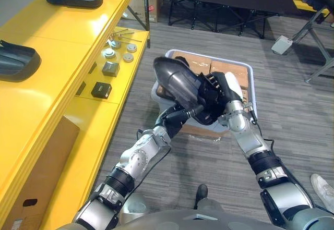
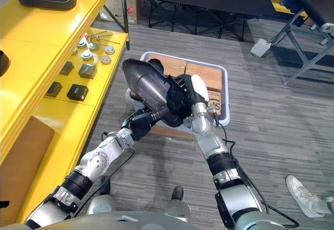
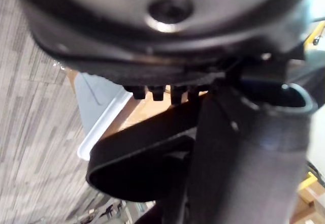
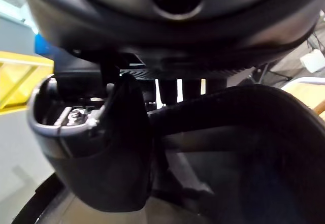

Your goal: Walk over and take three plastic housings, then place them on the shelf

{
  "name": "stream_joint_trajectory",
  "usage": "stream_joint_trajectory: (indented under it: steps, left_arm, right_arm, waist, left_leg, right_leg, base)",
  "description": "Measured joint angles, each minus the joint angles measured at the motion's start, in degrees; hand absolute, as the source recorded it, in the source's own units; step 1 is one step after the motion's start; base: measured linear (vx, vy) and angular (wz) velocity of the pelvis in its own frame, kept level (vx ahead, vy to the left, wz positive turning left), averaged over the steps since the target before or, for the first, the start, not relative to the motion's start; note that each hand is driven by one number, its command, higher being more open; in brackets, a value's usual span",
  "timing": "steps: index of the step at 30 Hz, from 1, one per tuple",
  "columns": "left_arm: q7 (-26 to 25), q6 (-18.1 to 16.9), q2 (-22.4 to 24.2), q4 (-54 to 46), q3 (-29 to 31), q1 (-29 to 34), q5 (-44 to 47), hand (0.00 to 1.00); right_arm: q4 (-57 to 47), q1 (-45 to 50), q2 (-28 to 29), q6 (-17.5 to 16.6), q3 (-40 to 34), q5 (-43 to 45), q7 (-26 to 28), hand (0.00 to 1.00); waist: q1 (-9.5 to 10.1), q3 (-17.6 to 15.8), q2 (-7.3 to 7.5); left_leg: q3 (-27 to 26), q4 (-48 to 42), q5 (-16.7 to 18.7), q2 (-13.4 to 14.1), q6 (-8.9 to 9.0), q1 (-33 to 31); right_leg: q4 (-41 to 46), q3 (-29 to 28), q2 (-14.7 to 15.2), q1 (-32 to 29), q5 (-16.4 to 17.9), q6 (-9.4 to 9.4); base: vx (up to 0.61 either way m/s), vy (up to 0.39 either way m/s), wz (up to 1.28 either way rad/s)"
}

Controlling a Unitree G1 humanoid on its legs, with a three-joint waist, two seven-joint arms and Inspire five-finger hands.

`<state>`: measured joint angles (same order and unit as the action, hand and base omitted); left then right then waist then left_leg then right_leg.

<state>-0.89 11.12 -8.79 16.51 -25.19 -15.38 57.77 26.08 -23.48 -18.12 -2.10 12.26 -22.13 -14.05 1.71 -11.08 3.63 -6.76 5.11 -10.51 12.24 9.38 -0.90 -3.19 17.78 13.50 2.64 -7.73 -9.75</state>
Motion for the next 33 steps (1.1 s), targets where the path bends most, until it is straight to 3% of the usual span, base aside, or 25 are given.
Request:
stream_joint_trajectory:
  steps: [7,10,19,25,26,33]
  left_arm:
    - [1.13,0.18,0.0,1.42,-1.33,-0.57,3.36,1.0]
    - [0.9,0.22,0.01,1.47,-2.05,-0.58,3.22,1.0]
    - [-7.82,-0.62,1.65,1.54,-3.44,-0.59,-4.46,1.0]
    - [-11.34,-3.9,1.68,1.59,-3.19,-0.56,-6.64,1.0]
    - [-12.27,-5.19,1.68,1.61,-2.97,-0.55,-6.62,0.0]
    - [-12.83,-6.53,2.31,1.64,-0.54,1.33,-6.14,0.0]
  right_arm:
    - [0.18,0.54,0.39,-0.01,0.63,-0.02,-0.15,0.0]
    - [0.18,1.74,0.39,-1.6,0.92,0.01,-0.58,0.0]
    - [-0.16,3.0,1.85,-7.04,3.43,0.61,-1.76,0.0]
    - [-5.14,4.51,2.17,-7.18,3.35,2.34,-1.54,0.0]
    - [-6.27,4.96,2.36,-7.34,3.23,2.48,-1.48,0.0]
    - [-7.83,7.81,4.35,-8.72,3.18,3.33,-1.32,0.0]
  waist:
    - [-0.17,0.96,0.23]
    - [-0.11,2.12,0.24]
    - [0.09,3.24,0.46]
    - [1.07,3.27,0.51]
    - [1.13,3.29,0.54]
    - [1.05,3.68,1.14]
  left_leg:
    - [0.02,0.0,0.01,-0.01,0.0,0.07]
    - [0.03,-0.01,0.04,-0.03,0.01,0.08]
    - [0.17,-0.02,0.16,-0.04,-0.05,0.22]
    - [0.16,-0.03,0.29,-0.04,0.12,0.25]
    - [0.15,-0.03,0.36,-0.04,0.21,0.25]
    - [-0.15,-0.04,0.54,-0.04,0.46,0.42]
  right_leg:
    - [-0.13,0.09,0.0,0.17,0.02,0.02]
    - [-0.22,0.13,0.0,0.26,0.05,0.04]
    - [-0.31,0.32,0.0,0.5,0.06,0.08]
    - [-0.32,0.29,0.0,0.47,0.2,0.32]
    - [-0.35,0.28,0.0,0.46,0.21,0.32]
    - [-0.68,0.09,-0.01,0.51,0.18,0.23]
  base:
    - [0.0,0.0,0.0]
    - [0.0,0.0,0.0]
    - [0.0,0.0,0.0]
    - [0.0,0.0,0.0]
    - [0.0,0.0,0.0]
    - [0.0,0.0,-0.01]
